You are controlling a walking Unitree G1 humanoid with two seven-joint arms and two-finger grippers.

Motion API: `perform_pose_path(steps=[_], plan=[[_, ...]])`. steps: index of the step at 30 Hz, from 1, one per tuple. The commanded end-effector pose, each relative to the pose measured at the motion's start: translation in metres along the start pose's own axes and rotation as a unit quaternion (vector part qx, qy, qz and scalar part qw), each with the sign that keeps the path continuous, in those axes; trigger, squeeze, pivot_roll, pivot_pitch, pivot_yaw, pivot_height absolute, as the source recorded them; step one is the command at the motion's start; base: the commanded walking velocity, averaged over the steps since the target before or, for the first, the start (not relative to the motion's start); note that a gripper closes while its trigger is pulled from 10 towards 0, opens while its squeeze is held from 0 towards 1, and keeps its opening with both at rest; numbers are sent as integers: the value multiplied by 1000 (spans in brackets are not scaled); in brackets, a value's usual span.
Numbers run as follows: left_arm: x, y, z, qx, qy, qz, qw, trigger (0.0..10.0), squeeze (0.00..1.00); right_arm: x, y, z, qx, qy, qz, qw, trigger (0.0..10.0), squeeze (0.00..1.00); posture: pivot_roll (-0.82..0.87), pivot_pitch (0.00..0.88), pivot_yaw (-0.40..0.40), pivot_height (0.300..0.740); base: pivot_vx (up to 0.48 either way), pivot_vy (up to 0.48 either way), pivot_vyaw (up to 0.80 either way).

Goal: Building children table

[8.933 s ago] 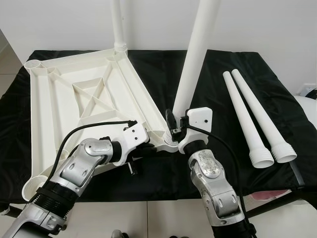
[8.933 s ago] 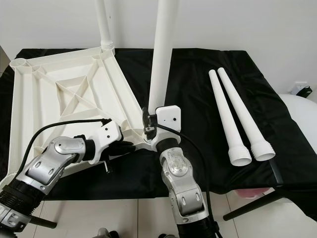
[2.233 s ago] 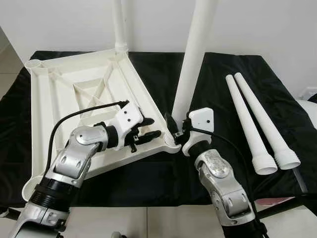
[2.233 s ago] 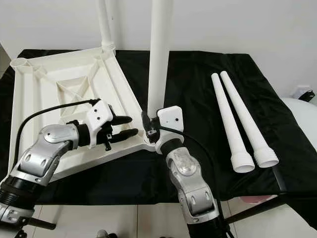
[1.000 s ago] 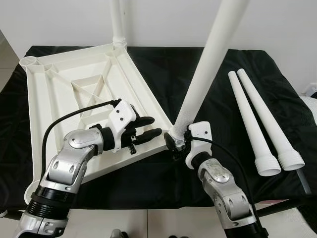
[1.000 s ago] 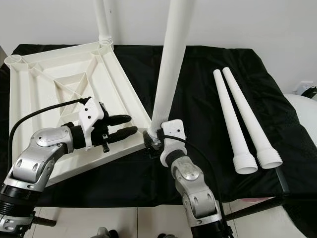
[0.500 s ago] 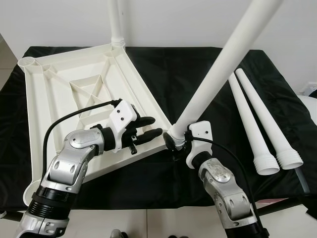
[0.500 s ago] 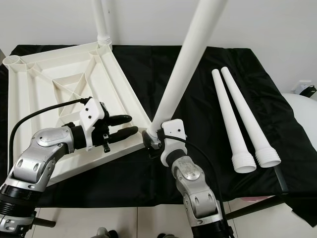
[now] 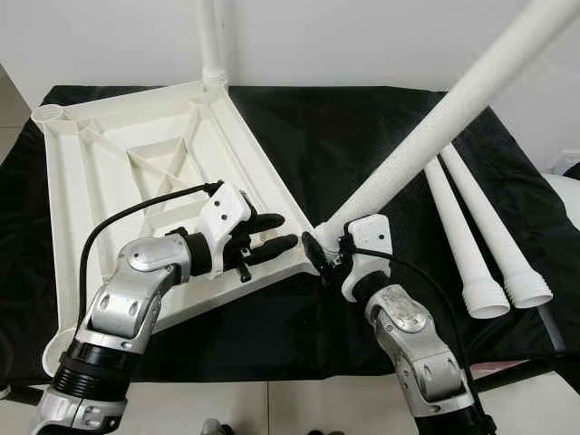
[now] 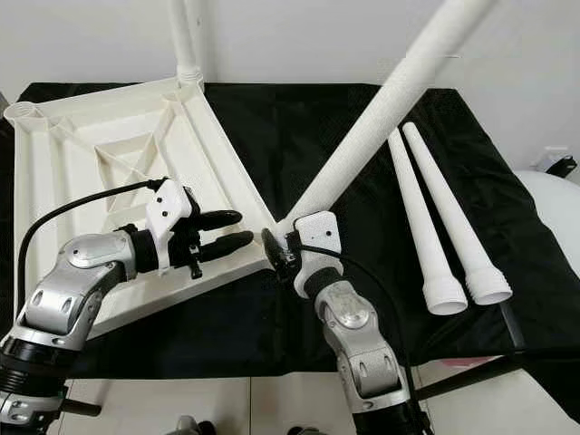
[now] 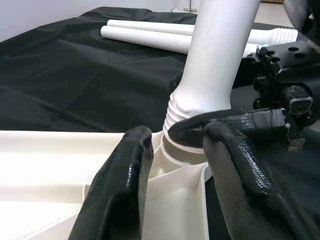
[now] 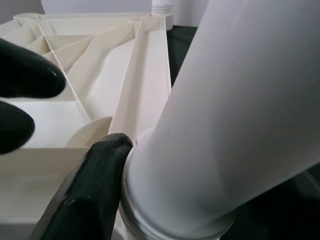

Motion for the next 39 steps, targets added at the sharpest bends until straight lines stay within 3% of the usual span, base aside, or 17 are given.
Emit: perform_pose_path(steps=[1,10,12,13,14,15,17,18,23,24,25,26,28,33,36,39], plan=[[-6,0,1,2,41,4,999,10000,0,-2,9,-1,22,7,6,1000,0,0,10,160,-1,740,0,0,0],[-7,-1,1,1,43,4,999,10000,0,0,10,-1,24,5,13,1000,0,0,9,161,0,740,0,0,0],[-7,0,-1,5,49,4,999,10000,0,1,20,-2,39,13,15,999,0,0,10,160,1,740,0,0,0],[-8,3,-3,13,57,4,998,10000,0,0,27,-3,49,26,19,998,6510,0,10,160,1,740,0,0,0],[-8,3,-3,13,57,4,998,10000,0,0,27,-3,49,26,19,998,6510,0,10,160,1,740,0,0,0],[-12,8,-5,29,78,2,997,10000,0,-2,33,-3,58,44,38,997,10000,0,6,160,1,740,0,0,0],[-15,12,-6,41,93,1,995,10000,0,-3,36,-2,62,56,52,995,10000,0,6,160,1,740,0,0,0],[-22,24,-6,70,126,-6,990,10000,0,-3,39,-2,57,75,93,991,10000,0,2,159,-3,740,0,0,0],[-25,38,-5,97,145,-13,985,10000,0,5,36,-4,41,71,133,988,10000,0,-1,156,-6,740,0,0,0],[-25,42,-4,105,149,-13,983,10000,255,7,36,-4,38,67,134,988,10000,0,-2,153,-7,740,0,0,0],[-25,42,-4,105,149,-13,983,10000,255,7,36,-4,38,67,134,988,10000,0,-2,153,-7,740,0,0,0],[-27,46,-1,116,161,-12,980,10000,1000,10,35,-6,31,59,137,988,10000,0,0,151,-8,740,0,0,0],[-28,53,7,138,189,-8,972,10000,1000,14,26,-8,7,47,148,988,10000,0,3,139,-13,740,0,0,0],[-26,57,12,150,199,-3,968,10000,1000,15,20,-8,-8,40,146,988,10000,0,7,128,-19,740,0,0,0],[-17,64,17,172,190,9,967,10000,1000,18,15,-11,-21,34,139,990,10000,0,14,112,-30,740,0,0,0],[-10,76,18,195,179,12,964,10000,1000,21,11,-15,-31,34,161,986,10000,0,20,102,-37,740,0,0,0]])
Point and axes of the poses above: a point about 5 cm out from each wrist's last joint towards the gripper, its own z axis pointing back from the gripper into the wrist, its own y axis along the axis of the wrist's last joint, x = y × z, the point moved 3 cm from there along -z, pointing out of the wrist towards the gripper, and after that the axes turned 9 degrees about z, right-handed, at the moved point
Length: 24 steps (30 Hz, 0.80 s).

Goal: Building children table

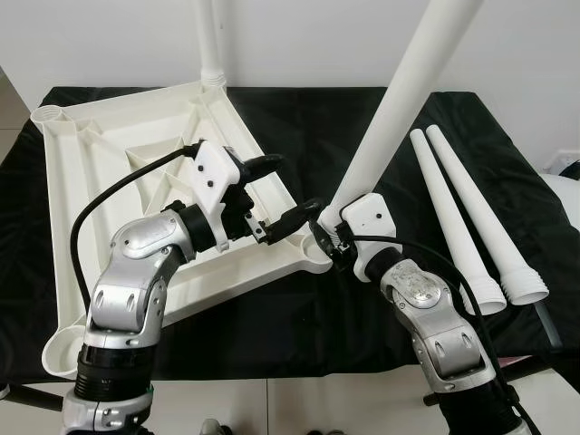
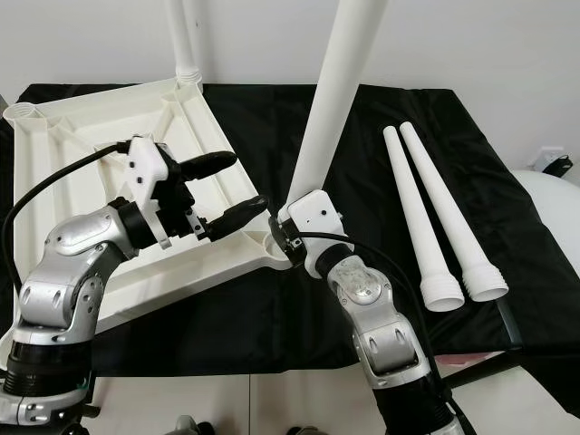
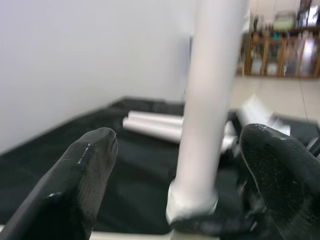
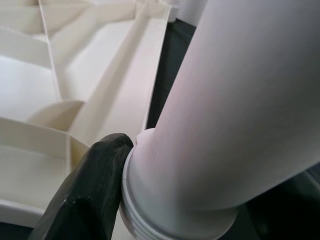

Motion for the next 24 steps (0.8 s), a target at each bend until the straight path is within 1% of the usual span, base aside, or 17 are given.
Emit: perform_pose_path(steps=[1,2,3,4,5,6,8,10,13,14,15,16,21,22,23,24], plan=[[-21,12,1,38,153,4,987,10000,1000,0,0,-2,-2,0,11,1000,10000,0,28,91,-45,740,0,0,0],[-18,17,-4,51,143,13,988,10000,757,-1,1,-5,1,4,23,1000,10000,0,30,85,-48,740,0,0,0],[-15,20,-7,59,136,21,989,10000,0,-2,2,-6,2,7,30,1000,10000,0,30,85,-48,740,0,0,0],[-13,23,-12,71,133,35,988,10000,0,-4,3,-9,6,13,39,999,10000,0,31,71,-53,740,0,0,0],[-13,23,-12,71,133,35,988,10000,0,-4,3,-9,6,13,39,999,10000,0,31,71,-53,740,0,0,0],[-10,26,-18,82,127,48,987,10000,0,-9,6,-11,15,23,45,999,10000,0,34,58,-59,740,0,0,0],[-8,27,-20,82,125,52,987,10000,0,-11,8,-11,19,27,44,998,10000,0,34,58,-59,740,0,0,0],[-9,23,-24,70,136,45,987,10000,0,-15,13,-12,34,34,45,998,10000,0,32,41,-62,740,0,0,0],[-12,23,-27,75,151,51,984,10000,0,-18,16,-12,44,39,39,998,10000,0,30,32,-60,740,0,0,0],[-15,22,-29,71,162,41,983,10000,0,-19,18,-12,51,41,31,997,10000,0,28,25,-59,740,0,0,0],[-15,22,-29,71,162,41,983,10000,0,-19,18,-12,51,41,31,997,10000,0,28,25,-59,740,0,0,0],[-16,22,-31,64,162,28,984,10000,0,-26,21,-11,66,48,29,996,10000,0,25,17,-54,740,0,0,0],[-18,20,-32,57,169,34,983,10000,0,-34,21,-10,74,56,28,995,10000,0,24,6,-45,740,0,0,0],[-19,19,-31,57,168,37,983,4392,0,-38,19,-10,70,59,28,995,10000,0,19,0,-36,740,0,0,0],[-19,19,-31,57,168,37,983,4392,0,-38,19,-10,70,59,28,995,10000,0,19,0,-36,740,0,0,0],[-20,19,-31,58,168,40,983,4392,0,-41,16,-9,66,62,27,996,10000,0,19,0,-36,740,0,0,0]])
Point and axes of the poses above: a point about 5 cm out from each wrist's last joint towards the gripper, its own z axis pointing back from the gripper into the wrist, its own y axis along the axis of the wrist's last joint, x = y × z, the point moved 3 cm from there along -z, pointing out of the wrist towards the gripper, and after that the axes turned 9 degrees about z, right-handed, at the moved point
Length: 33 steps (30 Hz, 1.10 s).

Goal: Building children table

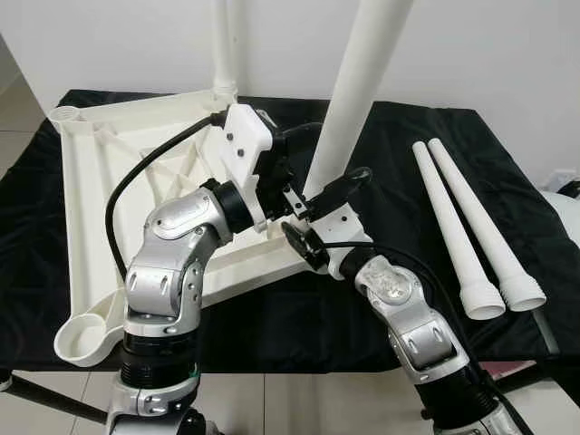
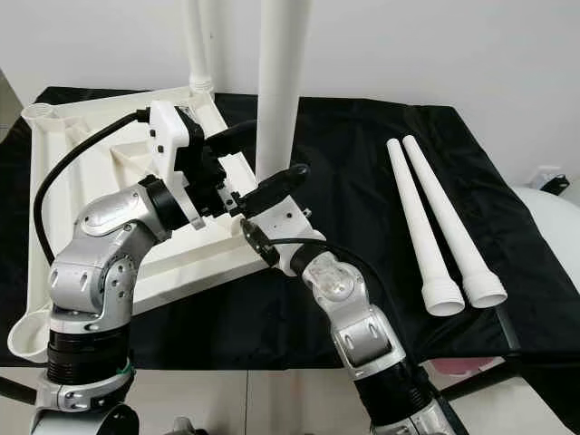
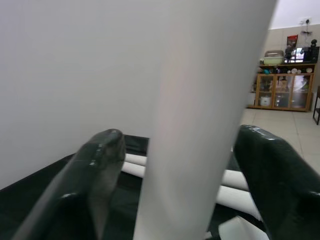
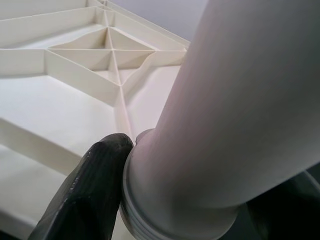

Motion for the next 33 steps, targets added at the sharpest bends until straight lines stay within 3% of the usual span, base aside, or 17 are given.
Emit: perform_pose_path(steps=[1,12,13,16,17,18,19,26,33], plan=[[-28,6,3,30,173,9,984,0,0,-8,-6,1,-6,5,-4,1000,10000,0,19,0,-32,740,0,0,0],[-23,-1,5,19,153,22,988,0,0,2,-14,1,-19,-24,4,1000,10000,0,16,0,-28,740,0,0,0],[-23,-2,5,18,153,22,988,0,0,3,-13,1,-15,-26,4,1000,10000,529,16,0,-29,740,0,0,0],[-23,-2,5,18,153,22,988,0,0,3,-13,1,-15,-26,4,1000,10000,529,16,0,-29,740,0,0,0],[-23,-4,5,15,153,21,988,0,0,5,-7,1,5,-26,-6,1000,10000,1000,16,0,-29,740,0,0,0],[-25,-4,6,14,156,19,987,0,0,8,4,2,34,-29,-14,999,10000,1000,16,0,-30,740,0,0,0],[-26,-5,6,13,158,20,987,0,0,11,13,4,57,-32,-18,998,10000,0,16,0,-30,740,0,0,0],[-28,-2,5,19,156,28,987,0,0,21,31,7,98,-42,-25,994,10000,0,11,0,-27,740,0,0,0],[-13,1,0,26,112,39,993,0,0,26,32,3,99,-45,-58,992,10000,0,7,0,-23,740,0,0,0]])
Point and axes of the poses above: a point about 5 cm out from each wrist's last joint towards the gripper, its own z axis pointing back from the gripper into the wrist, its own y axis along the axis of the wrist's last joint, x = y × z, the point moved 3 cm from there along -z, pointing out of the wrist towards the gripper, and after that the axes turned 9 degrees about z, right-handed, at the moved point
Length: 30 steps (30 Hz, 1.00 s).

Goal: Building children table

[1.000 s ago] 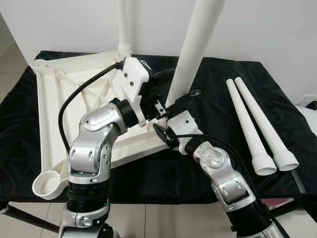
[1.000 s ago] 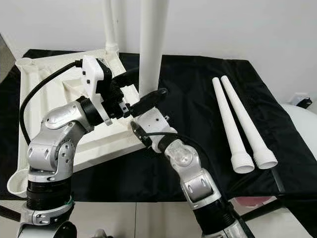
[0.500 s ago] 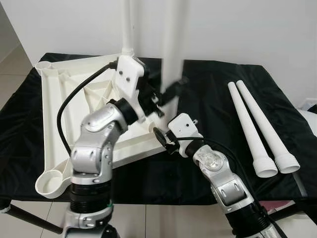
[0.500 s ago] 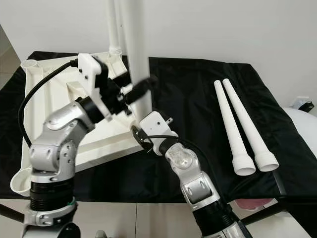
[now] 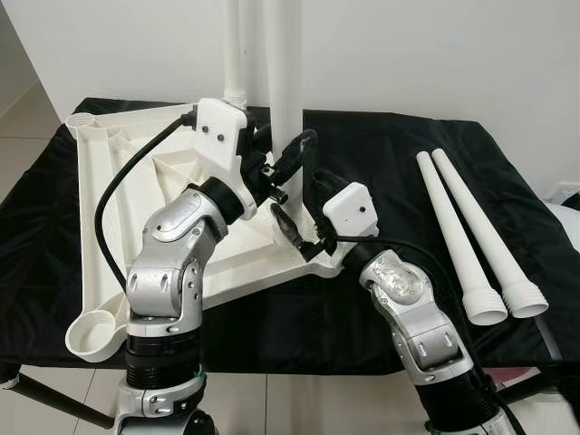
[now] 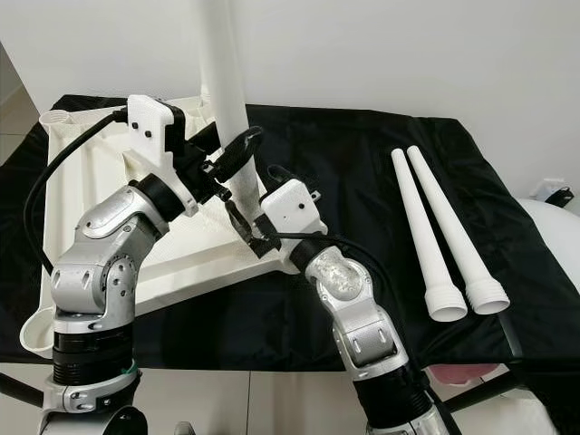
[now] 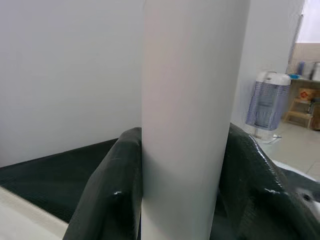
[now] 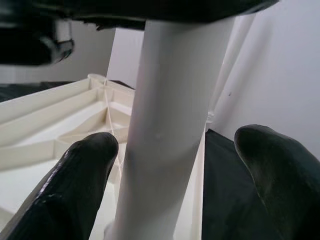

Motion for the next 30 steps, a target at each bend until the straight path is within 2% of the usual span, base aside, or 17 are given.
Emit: perform_pose_path(steps=[1,3,9,10,11,12,13,14,16,17,19,20,24,25,27,28,30], plan=[[11,6,-1,10,-25,2,1000,0,0,0,-3,0,-8,1,-11,1000,10000,0,7,0,-23,740,0,0,0],[18,8,-1,16,-46,8,999,0,0,0,-5,-1,-11,1,-23,1000,10000,0,11,0,-24,740,0,0,0],[24,11,1,17,-61,9,998,0,0,-1,-6,-6,-9,1,-51,999,10000,0,23,0,-29,740,0,0,0],[25,11,2,16,-67,8,998,0,0,-1,-6,-8,-8,1,-58,998,9059,0,25,0,-30,740,0,0,0],[25,11,2,16,-67,8,998,0,0,-1,-6,-8,-8,1,-58,998,9059,0,25,0,-30,740,0,0,0],[27,11,2,16,-71,7,997,0,0,-1,-6,-9,-7,1,-63,998,6745,0,25,0,-30,740,0,0,0],[27,10,3,14,-72,7,997,0,0,-1,-5,-10,-5,2,-65,998,6745,0,27,0,-32,740,0,0,0],[28,8,4,7,-76,2,997,0,0,-1,-3,-11,-1,4,-67,998,5569,0,29,0,-35,740,0,0,0],[28,7,4,3,-77,-2,997,0,0,-1,-2,-11,2,6,-68,998,5569,0,29,0,-35,740,0,0,0],[27,4,7,-7,-87,-9,996,0,0,-1,1,-10,10,23,-66,998,10000,0,30,0,-38,740,0,0,0],[24,2,12,-23,-103,-17,994,0,0,-4,6,-4,20,69,-62,995,10000,0,30,0,-39,740,0,0,0],[24,2,12,-23,-103,-17,994,0,0,-4,6,-4,20,69,-62,995,10000,0,30,0,-39,740,0,0,0],[20,10,21,-35,-155,-7,987,0,0,-7,16,19,32,188,-79,978,10000,0,23,0,-39,740,0,0,0],[20,10,21,-35,-155,-7,987,0,0,-7,16,19,32,188,-79,978,10000,0,23,0,-39,740,0,0,0],[22,16,26,-37,-197,5,980,0,0,-6,20,32,37,243,-97,965,10000,0,17,0,-37,740,0,0,0],[22,16,26,-37,-197,5,980,0,0,-6,20,32,37,243,-97,965,10000,0,17,0,-37,740,0,0,0],[28,23,31,-39,-249,13,968,0,0,-4,19,40,30,275,-111,954,10000,0,12,1,-36,740,0,0,0]])
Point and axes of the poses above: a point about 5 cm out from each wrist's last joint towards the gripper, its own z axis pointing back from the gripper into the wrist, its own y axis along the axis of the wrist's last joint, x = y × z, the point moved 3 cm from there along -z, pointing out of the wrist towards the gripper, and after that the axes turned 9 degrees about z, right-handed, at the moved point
